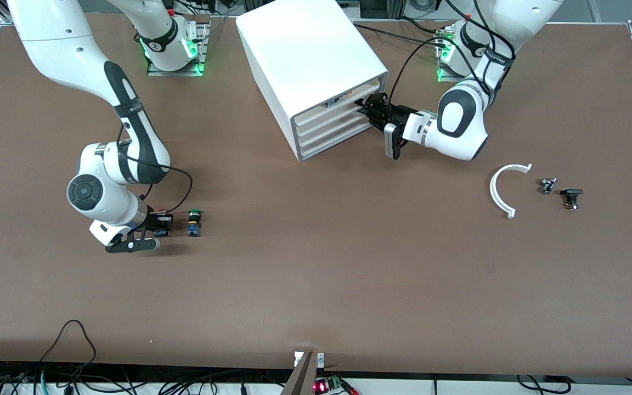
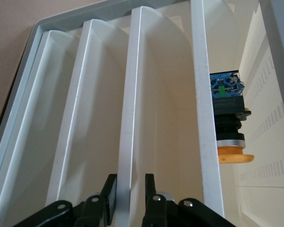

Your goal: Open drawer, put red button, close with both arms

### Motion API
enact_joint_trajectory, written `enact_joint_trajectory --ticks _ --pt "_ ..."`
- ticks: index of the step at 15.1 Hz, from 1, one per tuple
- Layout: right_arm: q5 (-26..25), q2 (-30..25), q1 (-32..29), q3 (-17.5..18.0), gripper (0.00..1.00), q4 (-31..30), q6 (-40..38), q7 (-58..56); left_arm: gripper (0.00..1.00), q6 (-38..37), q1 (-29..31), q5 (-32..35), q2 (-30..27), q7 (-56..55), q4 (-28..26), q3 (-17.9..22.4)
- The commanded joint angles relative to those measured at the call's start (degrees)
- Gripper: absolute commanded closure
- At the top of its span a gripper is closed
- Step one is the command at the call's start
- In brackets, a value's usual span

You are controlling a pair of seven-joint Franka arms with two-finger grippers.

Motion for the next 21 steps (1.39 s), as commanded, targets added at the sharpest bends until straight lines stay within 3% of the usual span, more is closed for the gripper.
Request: enact_joint_trajectory --ticks 1,4,9,13,15,17,19,21 --pt "1.14 -0.84 0.48 0.20 1.00 6.23 -9.01 2.99 1.00 0.70 -0.62 -1.72 -1.89 3.05 -1.63 -0.27" --pt "1.05 -0.92 1.71 0.20 1.00 11.07 -14.56 9.30 1.00 -0.79 1.04 -0.58 -1.97 5.00 -1.01 0.34" --pt "0.87 -0.49 7.32 0.20 1.00 18.89 -22.99 23.36 1.00 -1.67 5.96 7.32 -0.31 3.94 3.29 0.61" --pt "0.87 -0.22 11.90 0.11 1.00 21.10 -23.45 38.73 1.00 -3.86 10.10 18.39 3.37 -2.36 13.20 0.61" --pt "0.96 0.21 13.83 0.20 1.00 22.85 -23.62 44.90 1.00 -5.62 11.06 20.86 5.48 -4.66 17.78 0.70" --pt "1.05 0.83 16.12 0.20 1.00 24.52 -22.93 52.96 0.97 -6.15 11.69 21.13 6.55 -5.19 19.03 0.70" --pt "1.05 2.14 18.58 0.37 1.00 27.94 -22.75 61.85 0.01 -6.51 13.08 21.22 6.46 -5.90 19.20 0.52" --pt "1.05 3.55 20.95 0.72 1.00 31.63 -22.75 68.97 0.00 -9.38 13.27 21.22 6.46 -5.99 21.65 0.70"
